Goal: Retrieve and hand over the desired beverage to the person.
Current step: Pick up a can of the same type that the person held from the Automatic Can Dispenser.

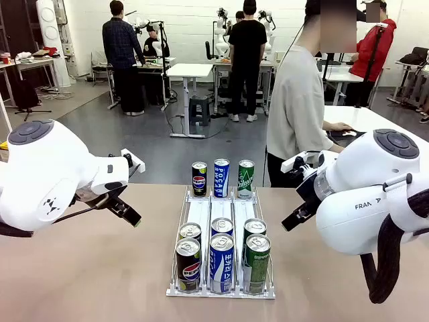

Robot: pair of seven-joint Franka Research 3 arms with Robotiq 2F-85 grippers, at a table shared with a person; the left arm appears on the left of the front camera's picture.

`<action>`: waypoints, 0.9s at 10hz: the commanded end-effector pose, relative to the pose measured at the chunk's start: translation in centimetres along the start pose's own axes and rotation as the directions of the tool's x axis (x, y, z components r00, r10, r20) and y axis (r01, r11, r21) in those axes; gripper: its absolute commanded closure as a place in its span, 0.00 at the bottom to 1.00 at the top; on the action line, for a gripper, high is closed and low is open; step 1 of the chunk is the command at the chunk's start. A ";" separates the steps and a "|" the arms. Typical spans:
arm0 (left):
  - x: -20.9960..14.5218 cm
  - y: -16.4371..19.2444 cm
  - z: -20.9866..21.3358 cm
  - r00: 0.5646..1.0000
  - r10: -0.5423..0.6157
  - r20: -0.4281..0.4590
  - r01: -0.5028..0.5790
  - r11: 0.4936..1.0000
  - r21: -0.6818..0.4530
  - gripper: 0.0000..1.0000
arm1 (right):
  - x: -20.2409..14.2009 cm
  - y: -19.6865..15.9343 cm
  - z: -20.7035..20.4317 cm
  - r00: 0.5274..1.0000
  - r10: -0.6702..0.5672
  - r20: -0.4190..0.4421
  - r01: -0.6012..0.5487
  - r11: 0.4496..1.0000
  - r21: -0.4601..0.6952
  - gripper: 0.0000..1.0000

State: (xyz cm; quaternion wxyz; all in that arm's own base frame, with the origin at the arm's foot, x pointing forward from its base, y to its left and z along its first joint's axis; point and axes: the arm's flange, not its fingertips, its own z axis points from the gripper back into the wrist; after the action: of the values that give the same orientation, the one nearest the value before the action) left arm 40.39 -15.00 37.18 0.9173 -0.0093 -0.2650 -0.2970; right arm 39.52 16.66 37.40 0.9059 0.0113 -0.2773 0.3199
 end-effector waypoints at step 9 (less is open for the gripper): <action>0.0 0.0 0.0 1.000 0.000 0.000 0.000 1.000 0.000 0.00 | 0.0 0.0 0.0 1.000 0.000 0.000 0.000 1.000 0.000 0.00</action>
State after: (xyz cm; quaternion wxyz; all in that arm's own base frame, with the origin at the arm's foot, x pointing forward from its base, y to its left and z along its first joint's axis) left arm 40.39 -15.01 37.18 0.9173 -0.0093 -0.2650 -0.2972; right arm 39.52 16.65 37.40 0.9060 0.0113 -0.2773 0.3196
